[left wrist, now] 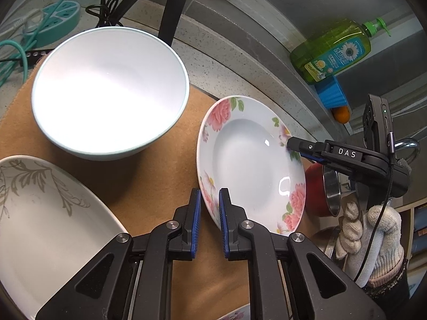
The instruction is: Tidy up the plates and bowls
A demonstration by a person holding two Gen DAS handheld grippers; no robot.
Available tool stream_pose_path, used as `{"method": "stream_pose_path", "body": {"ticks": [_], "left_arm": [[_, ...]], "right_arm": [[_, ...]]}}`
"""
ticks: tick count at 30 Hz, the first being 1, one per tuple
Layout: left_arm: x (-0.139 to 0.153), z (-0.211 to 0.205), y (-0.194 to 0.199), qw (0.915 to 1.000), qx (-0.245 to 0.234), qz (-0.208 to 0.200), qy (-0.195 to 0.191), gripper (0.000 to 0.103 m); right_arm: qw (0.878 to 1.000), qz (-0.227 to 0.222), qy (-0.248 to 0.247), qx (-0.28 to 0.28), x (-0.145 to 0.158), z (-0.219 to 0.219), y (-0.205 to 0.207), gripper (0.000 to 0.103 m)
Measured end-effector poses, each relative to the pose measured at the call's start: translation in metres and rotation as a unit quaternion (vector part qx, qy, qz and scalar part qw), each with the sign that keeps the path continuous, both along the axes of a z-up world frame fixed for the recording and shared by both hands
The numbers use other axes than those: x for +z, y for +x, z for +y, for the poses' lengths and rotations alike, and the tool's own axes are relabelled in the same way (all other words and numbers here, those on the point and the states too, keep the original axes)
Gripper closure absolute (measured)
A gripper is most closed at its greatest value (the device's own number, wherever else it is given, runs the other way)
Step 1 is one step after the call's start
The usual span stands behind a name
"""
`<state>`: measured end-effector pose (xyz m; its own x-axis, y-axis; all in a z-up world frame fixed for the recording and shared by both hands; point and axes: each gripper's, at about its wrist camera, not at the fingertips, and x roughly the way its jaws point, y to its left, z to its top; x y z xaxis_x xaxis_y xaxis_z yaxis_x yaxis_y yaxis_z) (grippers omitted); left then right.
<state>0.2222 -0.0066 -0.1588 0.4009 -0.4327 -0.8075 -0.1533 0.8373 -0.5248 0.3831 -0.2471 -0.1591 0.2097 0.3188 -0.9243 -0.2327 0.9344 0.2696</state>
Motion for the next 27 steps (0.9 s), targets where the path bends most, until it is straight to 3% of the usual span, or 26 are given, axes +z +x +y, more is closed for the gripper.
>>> {"method": "stream_pose_path", "body": {"ticks": [12, 27], "left_arm": [[-0.002, 0.0, 0.004, 1.0, 0.002, 0.003, -0.003, 0.092], [0.001, 0.012, 0.003, 0.9999, 0.015, 0.004, 0.007, 0.092]], "right_arm": [[1.0, 0.006, -0.002, 0.002, -0.001, 0.0, -0.001, 0.085], [0.999, 0.029, 0.036, 0.011, 0.001, -0.003, -0.02, 0.086]]}}
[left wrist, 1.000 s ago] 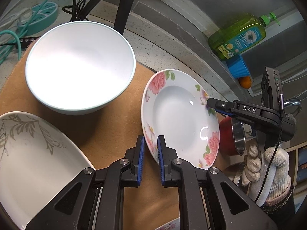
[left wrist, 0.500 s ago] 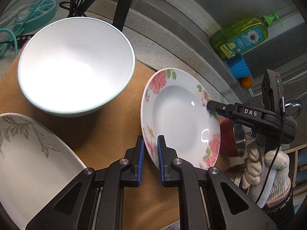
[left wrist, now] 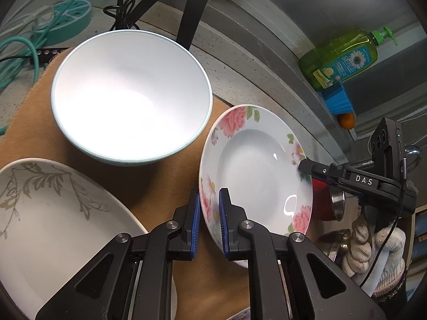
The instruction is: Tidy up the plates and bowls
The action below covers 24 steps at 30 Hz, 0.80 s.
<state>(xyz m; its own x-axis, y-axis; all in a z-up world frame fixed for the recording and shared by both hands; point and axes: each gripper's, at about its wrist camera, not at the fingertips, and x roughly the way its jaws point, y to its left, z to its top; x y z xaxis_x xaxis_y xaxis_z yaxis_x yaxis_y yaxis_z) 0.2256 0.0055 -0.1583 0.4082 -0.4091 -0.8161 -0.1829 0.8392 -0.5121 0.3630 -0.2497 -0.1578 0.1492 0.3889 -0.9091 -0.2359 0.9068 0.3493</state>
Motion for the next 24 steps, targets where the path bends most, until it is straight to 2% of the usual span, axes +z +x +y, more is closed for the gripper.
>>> {"method": "stream_pose_path", "body": {"ticks": [24], "left_arm": [[0.032, 0.006, -0.021, 0.9994, -0.012, -0.033, -0.005, 0.092]], "right_arm": [[0.999, -0.007, 0.052, -0.014, 0.032, -0.024, -0.04, 0.087]]}}
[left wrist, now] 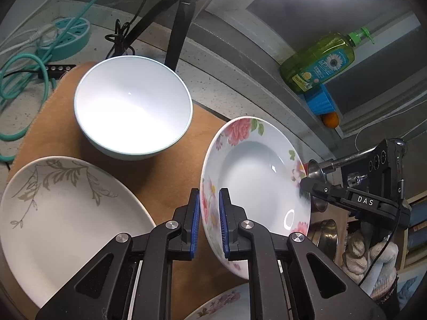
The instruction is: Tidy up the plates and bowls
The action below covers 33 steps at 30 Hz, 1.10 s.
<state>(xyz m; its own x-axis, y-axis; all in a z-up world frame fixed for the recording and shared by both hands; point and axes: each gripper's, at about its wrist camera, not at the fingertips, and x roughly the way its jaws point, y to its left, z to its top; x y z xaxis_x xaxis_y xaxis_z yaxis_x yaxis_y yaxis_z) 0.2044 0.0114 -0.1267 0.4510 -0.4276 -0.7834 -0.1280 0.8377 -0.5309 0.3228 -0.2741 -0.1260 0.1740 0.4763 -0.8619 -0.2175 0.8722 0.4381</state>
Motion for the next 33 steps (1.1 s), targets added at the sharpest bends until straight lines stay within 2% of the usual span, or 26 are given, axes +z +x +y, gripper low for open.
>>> {"method": "stream_pose_path", "body": {"ticks": [17, 33], "left_arm": [[0.021, -0.004, -0.043, 0.9997, -0.018, -0.018, 0.004, 0.092], [0.019, -0.005, -0.098, 0.9992, -0.038, -0.006, 0.01, 0.092]], "right_arm": [[0.999, -0.017, 0.027, -0.003, 0.02, -0.011, -0.053, 0.087], [0.999, -0.013, 0.037, -0.003, 0.017, -0.019, -0.124, 0.087]]}}
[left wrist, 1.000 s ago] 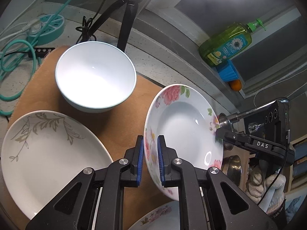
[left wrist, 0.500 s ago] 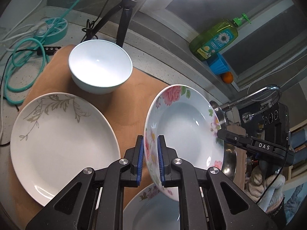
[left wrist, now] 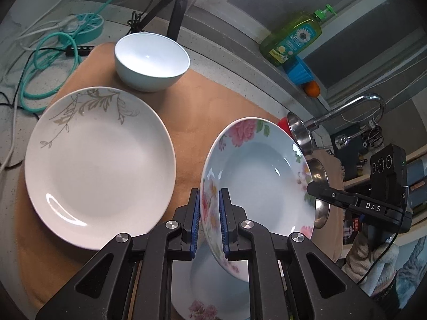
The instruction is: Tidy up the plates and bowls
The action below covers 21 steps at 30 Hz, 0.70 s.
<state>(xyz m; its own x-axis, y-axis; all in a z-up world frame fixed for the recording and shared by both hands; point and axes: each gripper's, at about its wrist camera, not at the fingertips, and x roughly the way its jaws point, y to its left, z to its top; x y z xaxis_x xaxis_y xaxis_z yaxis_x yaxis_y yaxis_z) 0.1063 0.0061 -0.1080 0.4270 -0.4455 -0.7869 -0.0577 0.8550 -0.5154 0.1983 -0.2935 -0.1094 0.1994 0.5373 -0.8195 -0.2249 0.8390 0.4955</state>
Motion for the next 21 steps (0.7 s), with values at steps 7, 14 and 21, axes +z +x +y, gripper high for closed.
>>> {"method": "stream_pose_path", "body": {"ticks": [7, 14, 21], "left_arm": [[-0.007, -0.005, -0.021, 0.9999, -0.01, 0.011, 0.002, 0.092], [-0.015, -0.011, -0.036, 0.9994, -0.023, 0.025, 0.008, 0.092], [-0.024, -0.015, -0.045, 0.9986, -0.031, 0.039, 0.015, 0.092]], "right_arm": [[1.0, 0.008, 0.001, -0.002, -0.008, -0.006, -0.027, 0.087], [1.0, 0.014, 0.0, -0.006, -0.016, -0.012, -0.047, 0.087], [1.0, 0.023, 0.0, -0.007, -0.026, -0.012, -0.062, 0.087]]}}
